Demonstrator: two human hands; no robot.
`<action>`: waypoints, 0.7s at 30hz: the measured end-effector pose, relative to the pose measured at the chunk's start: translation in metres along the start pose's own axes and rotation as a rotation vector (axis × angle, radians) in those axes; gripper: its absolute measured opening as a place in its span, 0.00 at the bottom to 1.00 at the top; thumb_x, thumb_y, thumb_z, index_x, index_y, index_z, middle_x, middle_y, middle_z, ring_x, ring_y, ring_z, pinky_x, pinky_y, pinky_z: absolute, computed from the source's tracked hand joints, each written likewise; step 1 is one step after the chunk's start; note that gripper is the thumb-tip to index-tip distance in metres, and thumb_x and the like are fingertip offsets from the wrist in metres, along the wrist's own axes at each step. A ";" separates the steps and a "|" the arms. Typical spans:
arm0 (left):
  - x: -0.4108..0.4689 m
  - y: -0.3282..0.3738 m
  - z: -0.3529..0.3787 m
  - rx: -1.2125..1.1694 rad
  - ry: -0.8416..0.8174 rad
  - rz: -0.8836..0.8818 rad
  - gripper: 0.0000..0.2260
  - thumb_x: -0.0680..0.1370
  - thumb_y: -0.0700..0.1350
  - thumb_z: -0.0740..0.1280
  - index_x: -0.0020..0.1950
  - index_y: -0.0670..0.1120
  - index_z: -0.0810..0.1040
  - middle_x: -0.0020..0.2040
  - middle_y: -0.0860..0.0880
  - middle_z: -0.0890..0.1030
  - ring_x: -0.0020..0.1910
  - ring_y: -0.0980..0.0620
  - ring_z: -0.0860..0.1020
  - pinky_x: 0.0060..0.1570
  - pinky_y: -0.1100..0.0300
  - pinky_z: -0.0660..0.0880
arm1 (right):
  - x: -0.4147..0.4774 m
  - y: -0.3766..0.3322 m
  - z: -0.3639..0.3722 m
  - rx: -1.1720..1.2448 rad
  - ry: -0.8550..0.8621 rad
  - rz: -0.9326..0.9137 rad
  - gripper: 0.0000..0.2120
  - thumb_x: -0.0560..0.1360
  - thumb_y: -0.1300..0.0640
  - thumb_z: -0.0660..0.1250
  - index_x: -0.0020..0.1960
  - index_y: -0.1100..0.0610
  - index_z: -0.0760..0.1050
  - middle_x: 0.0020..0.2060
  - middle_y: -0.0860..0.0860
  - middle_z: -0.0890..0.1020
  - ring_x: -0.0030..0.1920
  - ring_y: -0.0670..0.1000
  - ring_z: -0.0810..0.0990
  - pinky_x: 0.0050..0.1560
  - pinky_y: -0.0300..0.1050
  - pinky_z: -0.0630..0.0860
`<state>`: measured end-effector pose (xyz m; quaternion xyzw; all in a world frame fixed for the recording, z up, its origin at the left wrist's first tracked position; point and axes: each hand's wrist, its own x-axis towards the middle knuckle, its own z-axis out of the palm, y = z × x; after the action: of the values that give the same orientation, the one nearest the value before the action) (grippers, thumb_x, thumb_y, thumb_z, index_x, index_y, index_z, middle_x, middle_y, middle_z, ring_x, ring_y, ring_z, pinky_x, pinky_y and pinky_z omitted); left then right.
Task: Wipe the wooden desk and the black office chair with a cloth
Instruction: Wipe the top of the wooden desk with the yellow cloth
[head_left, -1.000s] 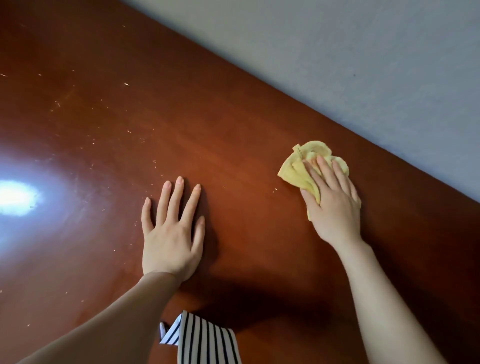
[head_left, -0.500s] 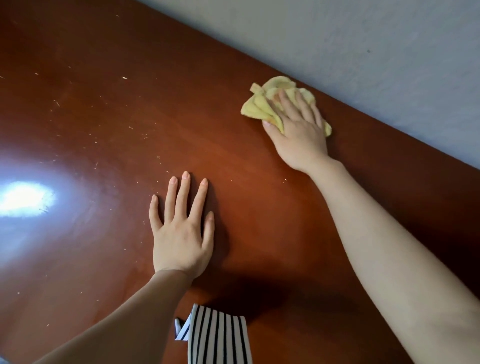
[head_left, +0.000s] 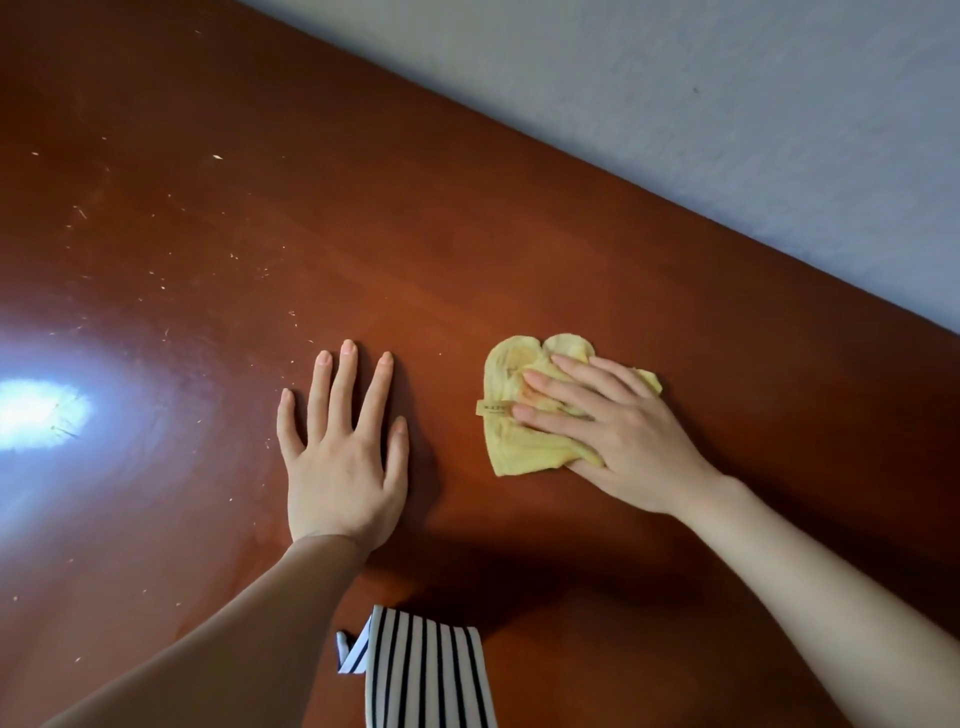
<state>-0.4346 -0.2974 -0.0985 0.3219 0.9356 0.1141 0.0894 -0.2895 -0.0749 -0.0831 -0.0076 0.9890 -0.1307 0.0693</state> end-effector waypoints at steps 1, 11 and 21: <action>0.000 0.000 0.000 0.002 -0.001 -0.001 0.25 0.79 0.53 0.48 0.76 0.52 0.59 0.77 0.47 0.57 0.77 0.48 0.50 0.73 0.45 0.44 | -0.002 0.008 -0.001 -0.009 -0.008 -0.012 0.24 0.75 0.47 0.56 0.71 0.42 0.63 0.72 0.44 0.65 0.74 0.50 0.59 0.73 0.50 0.54; 0.000 0.001 -0.001 0.006 -0.015 -0.006 0.25 0.79 0.54 0.48 0.76 0.52 0.59 0.77 0.47 0.57 0.77 0.49 0.49 0.73 0.45 0.44 | 0.039 0.104 -0.034 0.097 0.079 0.255 0.24 0.76 0.47 0.55 0.71 0.40 0.57 0.71 0.39 0.60 0.74 0.45 0.55 0.72 0.46 0.47; 0.001 0.000 -0.001 0.001 -0.031 -0.010 0.25 0.79 0.54 0.47 0.77 0.53 0.58 0.78 0.48 0.55 0.77 0.50 0.48 0.73 0.46 0.43 | 0.116 0.119 -0.043 0.065 0.233 0.536 0.23 0.81 0.47 0.55 0.75 0.47 0.60 0.74 0.48 0.63 0.73 0.54 0.60 0.71 0.51 0.53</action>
<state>-0.4356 -0.2967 -0.0976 0.3190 0.9358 0.1080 0.1043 -0.4098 0.0475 -0.0890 0.2709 0.9524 -0.1391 -0.0125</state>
